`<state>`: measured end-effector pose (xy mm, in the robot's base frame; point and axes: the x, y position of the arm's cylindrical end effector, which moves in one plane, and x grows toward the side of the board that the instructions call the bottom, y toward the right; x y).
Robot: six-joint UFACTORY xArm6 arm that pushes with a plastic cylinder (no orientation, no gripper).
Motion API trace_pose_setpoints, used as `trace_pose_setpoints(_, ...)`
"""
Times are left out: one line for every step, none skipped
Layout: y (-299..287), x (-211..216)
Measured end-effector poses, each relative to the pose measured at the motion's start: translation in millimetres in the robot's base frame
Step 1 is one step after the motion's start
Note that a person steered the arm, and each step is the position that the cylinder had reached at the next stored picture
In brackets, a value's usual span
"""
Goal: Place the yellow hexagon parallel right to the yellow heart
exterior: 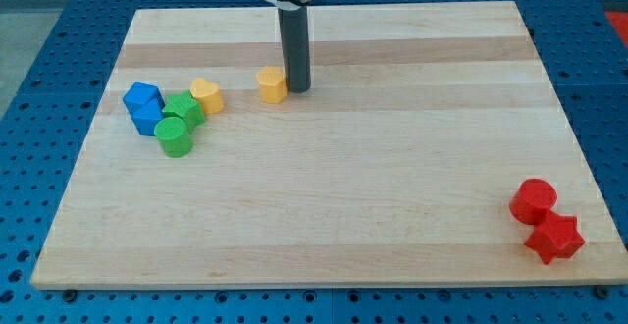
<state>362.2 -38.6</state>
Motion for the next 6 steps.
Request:
trace_pose_setpoints(5.1,-22.9)
trace_pose_setpoints(5.9,-62.7)
trace_pose_setpoints(-36.4,-59.5)
trace_pose_setpoints(-57.7,-54.1)
trace_pose_setpoints(-80.9,-45.6)
trace_pose_setpoints(-80.9,-45.6)
